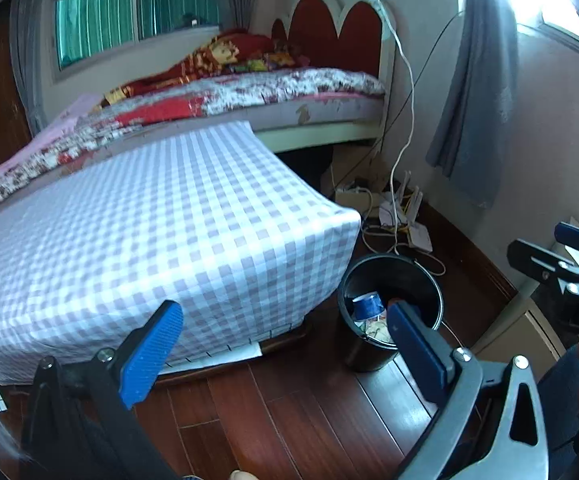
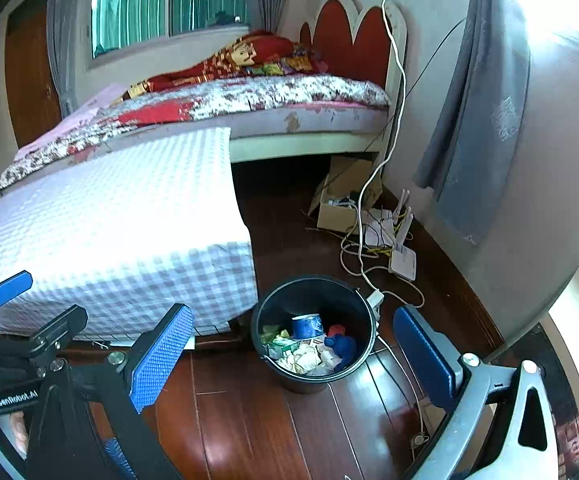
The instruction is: Collect trash
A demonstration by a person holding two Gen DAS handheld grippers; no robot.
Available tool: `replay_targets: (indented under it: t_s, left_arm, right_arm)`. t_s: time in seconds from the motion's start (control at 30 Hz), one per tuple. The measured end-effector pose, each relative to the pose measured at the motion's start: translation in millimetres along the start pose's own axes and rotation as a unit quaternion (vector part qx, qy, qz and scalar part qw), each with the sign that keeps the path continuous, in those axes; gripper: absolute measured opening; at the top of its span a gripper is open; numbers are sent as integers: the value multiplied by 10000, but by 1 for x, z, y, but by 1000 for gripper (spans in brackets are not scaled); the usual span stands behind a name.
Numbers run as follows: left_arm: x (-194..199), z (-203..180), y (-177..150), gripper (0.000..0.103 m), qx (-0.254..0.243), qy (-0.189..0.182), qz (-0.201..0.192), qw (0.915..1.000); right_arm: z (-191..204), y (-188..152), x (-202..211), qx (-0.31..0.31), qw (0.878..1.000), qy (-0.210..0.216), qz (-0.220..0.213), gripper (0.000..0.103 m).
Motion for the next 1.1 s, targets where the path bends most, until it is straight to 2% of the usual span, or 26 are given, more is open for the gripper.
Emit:
replay_targets:
  t_s: [0.1,0.2,0.53,0.7,1.1]
  left_arm:
    - [14,4,-7,102,81,55,-105,9999]
    - [21,5,-9,102,166,-47,-133,9998]
    - [43,2,2,102,112,-152,-432,9989]
    - [49,-2,3,102,52,-147,-563,9983]
    - [49,-6,6,102,37,-162,-557,9983]
  right_arm:
    - [6,-6,17,93,9999,-82,-83,102]
    - [8,-9,30,158,9996,-145,-173,102]
    - [0,-7,54,35,9989,-167,-438,102]
    - [-1,-6,58,51,9986,-132,-511,102]
    - [-2,-6,56,51,9988,-107,-480,102]
Point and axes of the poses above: each gripper's, at about its wrist camera, not at the fingertips, and x roughly against the way its jaws point, z to its left, y to its top, the point moved 3 cm from there along -x, roughly the way its jaws point, and after that the axes turned 14 degrees about z, right-handed, at the moved point
